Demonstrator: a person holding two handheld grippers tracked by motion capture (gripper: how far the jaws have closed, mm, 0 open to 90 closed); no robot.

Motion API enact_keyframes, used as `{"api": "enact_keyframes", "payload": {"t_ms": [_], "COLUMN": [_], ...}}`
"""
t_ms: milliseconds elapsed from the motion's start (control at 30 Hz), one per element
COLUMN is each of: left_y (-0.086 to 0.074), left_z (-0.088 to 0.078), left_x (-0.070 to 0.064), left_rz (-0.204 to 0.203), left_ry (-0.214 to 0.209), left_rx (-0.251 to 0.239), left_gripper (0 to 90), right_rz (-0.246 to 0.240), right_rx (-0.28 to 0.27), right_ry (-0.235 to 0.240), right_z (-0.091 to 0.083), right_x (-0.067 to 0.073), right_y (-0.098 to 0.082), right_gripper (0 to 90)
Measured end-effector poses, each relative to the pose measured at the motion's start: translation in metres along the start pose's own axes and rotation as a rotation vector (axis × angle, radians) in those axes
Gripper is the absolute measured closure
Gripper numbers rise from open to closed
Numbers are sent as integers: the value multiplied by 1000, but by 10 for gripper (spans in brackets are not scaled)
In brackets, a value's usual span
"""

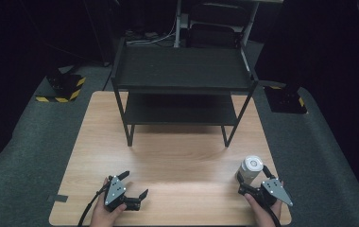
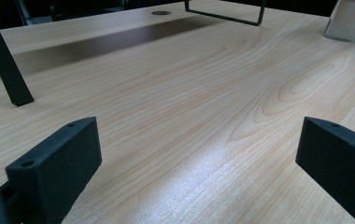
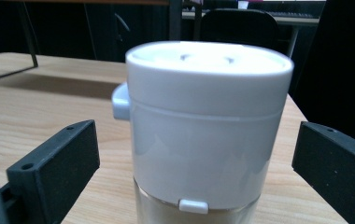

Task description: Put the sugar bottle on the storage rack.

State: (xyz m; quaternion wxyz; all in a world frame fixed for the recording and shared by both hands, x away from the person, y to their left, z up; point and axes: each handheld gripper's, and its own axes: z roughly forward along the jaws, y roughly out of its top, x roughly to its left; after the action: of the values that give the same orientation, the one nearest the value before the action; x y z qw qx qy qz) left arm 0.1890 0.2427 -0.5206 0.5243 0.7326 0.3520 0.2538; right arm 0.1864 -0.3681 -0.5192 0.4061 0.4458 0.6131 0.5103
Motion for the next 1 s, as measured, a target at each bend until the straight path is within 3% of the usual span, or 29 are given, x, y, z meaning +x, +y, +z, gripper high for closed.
{"api": "enact_keyframes", "payload": {"t_ms": [333,733,1000], "left_y": [0,0,0], "left_z": [0,0,0], "left_x": [0,0,0], "left_rz": [-2,-3,-4], "left_ry": [-1,2,2], "left_rx": [1,1,0], "left_gripper": [6,6,6], "right_rz": [1,8,-1], "right_rx": [-9,-43,-31], "right_ry": [-24,-17,-20], "right_z": [5,5,4], "right_x": [2,4,4], "right_y": [-5,-7,-3], "right_gripper": [211,295,304]}}
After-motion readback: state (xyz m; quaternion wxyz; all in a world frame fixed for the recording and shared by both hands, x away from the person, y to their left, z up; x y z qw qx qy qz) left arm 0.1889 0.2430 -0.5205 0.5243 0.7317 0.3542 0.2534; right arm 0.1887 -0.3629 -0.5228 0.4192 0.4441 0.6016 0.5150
